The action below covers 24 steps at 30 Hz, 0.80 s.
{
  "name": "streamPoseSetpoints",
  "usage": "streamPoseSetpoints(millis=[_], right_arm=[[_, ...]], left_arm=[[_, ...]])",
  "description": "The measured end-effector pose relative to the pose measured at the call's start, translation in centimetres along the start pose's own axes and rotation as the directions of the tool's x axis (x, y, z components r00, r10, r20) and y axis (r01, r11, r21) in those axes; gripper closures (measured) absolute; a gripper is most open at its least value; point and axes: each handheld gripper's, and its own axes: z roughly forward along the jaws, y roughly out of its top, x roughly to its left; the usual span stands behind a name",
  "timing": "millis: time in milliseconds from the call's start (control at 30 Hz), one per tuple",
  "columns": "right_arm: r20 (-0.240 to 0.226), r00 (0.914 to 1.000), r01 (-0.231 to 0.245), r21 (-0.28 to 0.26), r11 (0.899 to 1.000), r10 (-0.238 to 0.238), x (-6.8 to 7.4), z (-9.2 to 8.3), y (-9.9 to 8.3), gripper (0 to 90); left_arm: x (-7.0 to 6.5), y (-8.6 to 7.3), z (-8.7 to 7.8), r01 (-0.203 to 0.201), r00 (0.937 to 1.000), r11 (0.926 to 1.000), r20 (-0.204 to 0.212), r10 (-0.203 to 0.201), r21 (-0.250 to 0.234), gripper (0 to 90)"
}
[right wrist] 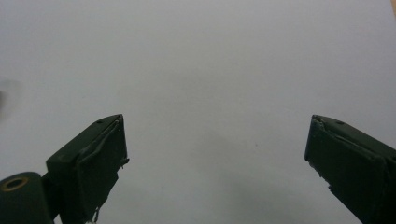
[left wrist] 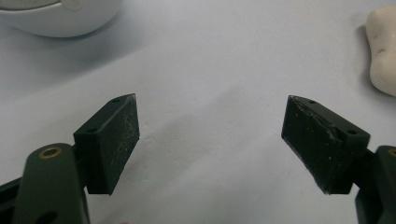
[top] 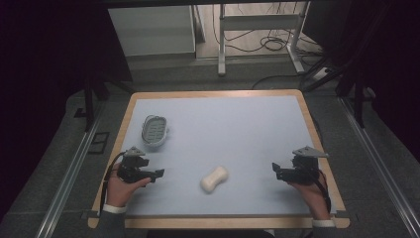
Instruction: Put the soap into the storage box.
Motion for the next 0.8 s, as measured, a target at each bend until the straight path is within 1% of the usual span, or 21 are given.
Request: streamPoseSetpoints(millis=[67,133,200,267,300,333,367,433,633,800], right_arm=[[0.001,1.0000,0.001,0.002,1.000,-0.001,-0.07,0.04,0.04,5.8],[0.013,0.9999,0.009,0.014,1.000,-0.009,-0.36,0.32,0.15,5.8],[0.010,0.9999,0.006,0.016,1.000,-0.006,-0.52,0.51,0.15,5.8],[0.008,1.0000,0.004,0.018,1.000,-0.004,-0.55,0.55,0.16,5.8],[-0.002,1.0000,0.009,0.021,1.000,-0.009,-0.53,0.64,0.16,6.5],[-0.002,1.0000,0.009,0.021,1.000,-0.009,-0.53,0.64,0.16,6.5],[-0.027,0.9996,0.007,0.025,1.000,-0.006,-0.47,0.58,0.15,6.9],[-0.038,0.9993,0.008,0.027,1.000,-0.007,-0.44,0.46,0.13,7.2],[-0.036,0.9993,-0.002,0.024,1.000,0.003,-0.77,0.23,-0.08,7.7],[-0.035,0.9994,0.000,0.020,1.000,0.000,-0.85,0.16,-0.15,8.4]], left_arm=[[0.06,-0.16,-0.04,0.002,1.0000,0.9999,-0.004,-0.003,-0.012,19.7],[0.24,-0.35,-0.06,0.021,0.9997,0.9994,-0.010,-0.022,-0.027,20.8],[0.31,-0.60,-0.01,0.022,0.9997,0.9996,-0.009,-0.023,-0.015,20.7],[0.34,-0.67,-0.06,0.023,0.9997,0.9996,-0.009,-0.023,-0.015,20.7],[0.30,-0.70,-0.12,0.028,0.9996,0.9995,-0.011,-0.028,-0.014,20.7],[0.32,-0.72,-0.20,0.025,0.9996,0.9996,-0.013,-0.025,-0.016,20.7],[0.30,-0.75,-0.32,0.027,0.9995,0.9994,-0.015,-0.028,-0.019,20.9],[0.29,-0.76,-0.37,0.028,0.9994,0.9994,-0.020,-0.029,-0.020,21.0],[0.11,-0.71,-0.47,0.025,0.9994,0.9995,-0.022,-0.026,-0.019,21.2],[0.12,-0.70,-0.44,0.014,0.9996,0.9998,-0.024,-0.014,-0.015,21.5]])
